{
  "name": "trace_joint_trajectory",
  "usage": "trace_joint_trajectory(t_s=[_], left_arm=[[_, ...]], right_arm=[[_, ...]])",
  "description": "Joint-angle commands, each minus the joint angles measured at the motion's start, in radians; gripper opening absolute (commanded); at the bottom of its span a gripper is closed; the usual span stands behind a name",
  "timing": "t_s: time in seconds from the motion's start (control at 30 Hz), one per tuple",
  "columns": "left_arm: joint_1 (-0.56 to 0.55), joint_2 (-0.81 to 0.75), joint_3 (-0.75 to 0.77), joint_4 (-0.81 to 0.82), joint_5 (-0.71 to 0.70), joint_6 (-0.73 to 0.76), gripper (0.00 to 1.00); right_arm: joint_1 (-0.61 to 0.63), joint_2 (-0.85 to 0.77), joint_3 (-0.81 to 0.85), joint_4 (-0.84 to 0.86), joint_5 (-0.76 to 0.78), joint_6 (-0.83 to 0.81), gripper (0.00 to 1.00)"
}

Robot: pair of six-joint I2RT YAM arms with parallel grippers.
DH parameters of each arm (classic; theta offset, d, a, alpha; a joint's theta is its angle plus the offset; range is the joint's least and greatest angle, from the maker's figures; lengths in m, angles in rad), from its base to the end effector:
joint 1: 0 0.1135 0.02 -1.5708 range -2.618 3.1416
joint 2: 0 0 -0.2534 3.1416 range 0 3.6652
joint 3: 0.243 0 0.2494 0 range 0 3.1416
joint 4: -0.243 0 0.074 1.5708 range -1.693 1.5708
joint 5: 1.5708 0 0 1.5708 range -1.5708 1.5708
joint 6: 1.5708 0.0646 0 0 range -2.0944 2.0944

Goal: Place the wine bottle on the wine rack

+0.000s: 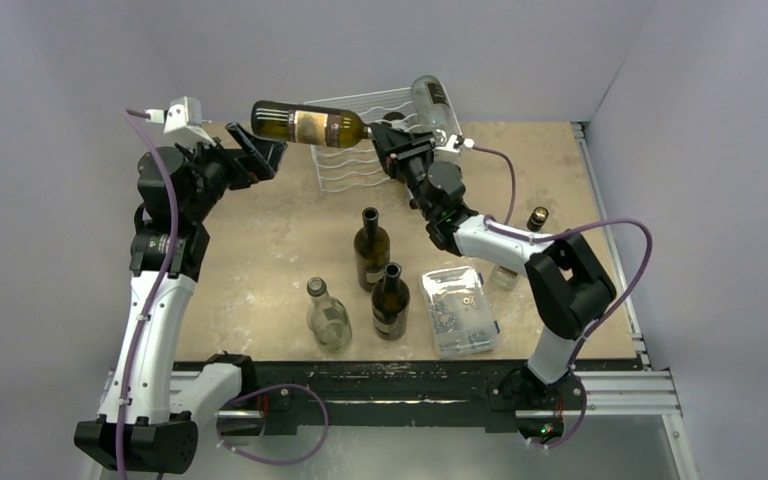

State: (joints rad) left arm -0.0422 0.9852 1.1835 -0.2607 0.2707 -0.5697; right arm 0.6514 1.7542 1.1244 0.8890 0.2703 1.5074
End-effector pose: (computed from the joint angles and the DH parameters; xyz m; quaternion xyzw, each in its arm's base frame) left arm 0.2405 -0.0274 0.4227 -0.0991 0.7213 -0.2981 0.6173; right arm 0.3515 0.2463 0.3035 0.3479 0.5054 0.6536 0.4430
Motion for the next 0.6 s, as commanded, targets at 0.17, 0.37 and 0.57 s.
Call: trace_joint_trajectory(t_s=[0.17, 0.37, 0.57], left_arm=[[0.091, 0.091, -0.108, 0.352, 0.261, -0.320, 1.00], [0.132, 0.169, -0.208, 0.650, 0.326, -0.508, 1.00], [0.135, 0.187, -0.321, 0.925, 0.258, -0.639, 1.00]], right_arm=[[0.038, 0.074, 0.063, 0.459, 0.021, 0.230, 0.00], [0.079, 0.109, 0.101, 0.478, 0.019, 0.253, 0.00], [0.083, 0.100, 0.097, 0.484, 0.011, 0.235, 0.00]])
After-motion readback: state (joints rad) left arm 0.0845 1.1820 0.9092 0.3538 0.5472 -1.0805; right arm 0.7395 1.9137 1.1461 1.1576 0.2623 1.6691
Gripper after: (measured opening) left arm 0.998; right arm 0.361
